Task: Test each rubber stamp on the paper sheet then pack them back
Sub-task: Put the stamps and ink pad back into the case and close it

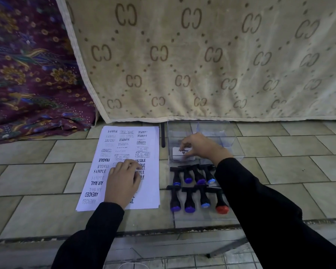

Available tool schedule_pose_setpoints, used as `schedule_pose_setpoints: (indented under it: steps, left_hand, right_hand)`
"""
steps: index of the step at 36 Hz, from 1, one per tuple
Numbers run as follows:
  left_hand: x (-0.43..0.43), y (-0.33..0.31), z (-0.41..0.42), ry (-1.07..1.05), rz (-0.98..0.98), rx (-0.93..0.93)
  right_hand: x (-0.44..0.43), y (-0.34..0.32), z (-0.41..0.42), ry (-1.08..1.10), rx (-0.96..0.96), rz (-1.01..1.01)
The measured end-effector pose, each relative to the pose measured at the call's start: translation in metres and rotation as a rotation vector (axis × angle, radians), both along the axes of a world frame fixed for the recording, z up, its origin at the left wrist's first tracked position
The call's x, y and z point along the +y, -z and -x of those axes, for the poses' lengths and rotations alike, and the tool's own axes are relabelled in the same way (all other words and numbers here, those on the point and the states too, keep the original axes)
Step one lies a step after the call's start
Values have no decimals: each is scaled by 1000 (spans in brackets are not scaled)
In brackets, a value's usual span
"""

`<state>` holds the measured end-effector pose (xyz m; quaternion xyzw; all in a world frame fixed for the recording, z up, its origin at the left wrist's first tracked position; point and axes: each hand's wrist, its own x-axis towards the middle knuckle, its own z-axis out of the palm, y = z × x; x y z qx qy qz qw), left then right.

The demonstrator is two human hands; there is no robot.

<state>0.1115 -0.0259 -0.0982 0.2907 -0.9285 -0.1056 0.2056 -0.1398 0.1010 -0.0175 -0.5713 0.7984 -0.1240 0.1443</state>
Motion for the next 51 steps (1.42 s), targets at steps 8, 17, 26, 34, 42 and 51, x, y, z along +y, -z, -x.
schedule_pose_setpoints:
  steps: [8, 17, 26, 34, 42, 51]
  left_hand:
    - [4, -6, 3, -27, 84, -83]
    - [14, -22, 1, 67, 13, 56]
    - [58, -30, -9, 697, -36, -57]
    - [63, -31, -3, 722, -49, -83]
    - [64, -29, 0, 673, -206, -145]
    - [72, -42, 1, 671, -165, -47]
  right_hand:
    - [23, -2, -29, 109, -4, 293]
    - [65, -1, -92, 131, 24, 365]
    - [91, 14, -112, 177, -38, 8]
    - [90, 7, -115, 197, -26, -131]
    - [88, 1, -124, 161, 44, -168]
    - [95, -2, -118, 210, -43, -103]
